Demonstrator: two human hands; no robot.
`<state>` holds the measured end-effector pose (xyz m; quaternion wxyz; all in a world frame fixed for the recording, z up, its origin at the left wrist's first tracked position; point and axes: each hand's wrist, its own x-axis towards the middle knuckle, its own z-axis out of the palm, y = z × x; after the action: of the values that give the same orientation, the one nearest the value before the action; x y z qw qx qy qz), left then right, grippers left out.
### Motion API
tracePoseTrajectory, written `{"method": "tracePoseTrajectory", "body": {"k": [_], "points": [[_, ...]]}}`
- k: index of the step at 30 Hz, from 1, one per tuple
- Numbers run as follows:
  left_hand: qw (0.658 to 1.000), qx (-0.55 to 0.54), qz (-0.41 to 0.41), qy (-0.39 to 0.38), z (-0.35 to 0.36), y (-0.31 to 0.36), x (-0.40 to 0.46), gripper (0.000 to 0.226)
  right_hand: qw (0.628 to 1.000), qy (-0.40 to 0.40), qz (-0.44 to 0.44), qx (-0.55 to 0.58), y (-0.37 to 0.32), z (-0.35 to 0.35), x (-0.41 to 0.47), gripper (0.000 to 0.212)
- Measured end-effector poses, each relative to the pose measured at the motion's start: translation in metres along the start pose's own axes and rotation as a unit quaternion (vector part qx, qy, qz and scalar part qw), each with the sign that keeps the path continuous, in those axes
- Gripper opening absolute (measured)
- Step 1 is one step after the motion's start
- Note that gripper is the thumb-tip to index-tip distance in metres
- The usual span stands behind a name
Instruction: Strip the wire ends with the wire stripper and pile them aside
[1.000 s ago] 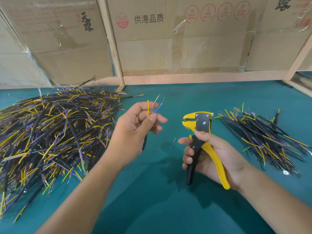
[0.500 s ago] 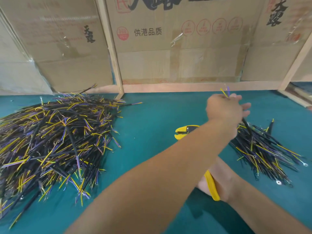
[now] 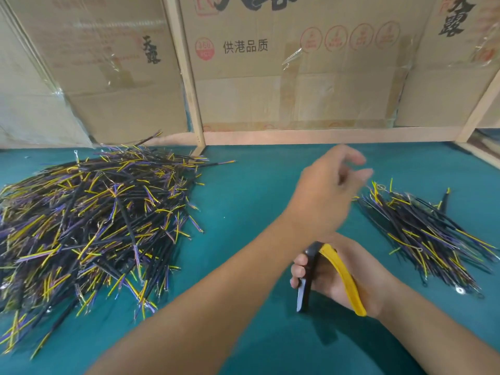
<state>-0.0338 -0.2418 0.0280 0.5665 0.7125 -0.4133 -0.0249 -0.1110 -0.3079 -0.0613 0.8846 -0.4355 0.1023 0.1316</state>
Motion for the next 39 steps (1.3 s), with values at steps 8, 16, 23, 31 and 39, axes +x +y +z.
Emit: {"method": "tracePoseTrajectory", "body": {"k": [8,16,23,31,39], "points": [[0.951,0.264,-0.123,0.107,-0.140,-0.097,-0.041,0.010,1.000,-0.004,0.003,0.006,-0.002,0.005,0.000,0.059],[0.821,0.511,-0.148,0.208,-0.194,-0.104,-0.057,0.014,1.000,0.003,0.003,0.008,-0.004,0.009,-0.004,0.067],[0.761,0.545,-0.186,0.297,-0.226,-0.079,-0.074,0.008,1.000,0.010,0.003,0.006,-0.004,0.011,-0.005,0.044],[0.699,0.578,-0.417,0.065,-0.248,-0.068,-0.088,0.043,1.000,-0.002,0.001,0.003,-0.004,0.008,-0.004,0.060],[0.869,0.468,-0.097,0.132,-0.195,-0.048,-0.074,0.017,1.000,-0.012,0.002,0.003,-0.001,0.002,0.004,0.058]]}}
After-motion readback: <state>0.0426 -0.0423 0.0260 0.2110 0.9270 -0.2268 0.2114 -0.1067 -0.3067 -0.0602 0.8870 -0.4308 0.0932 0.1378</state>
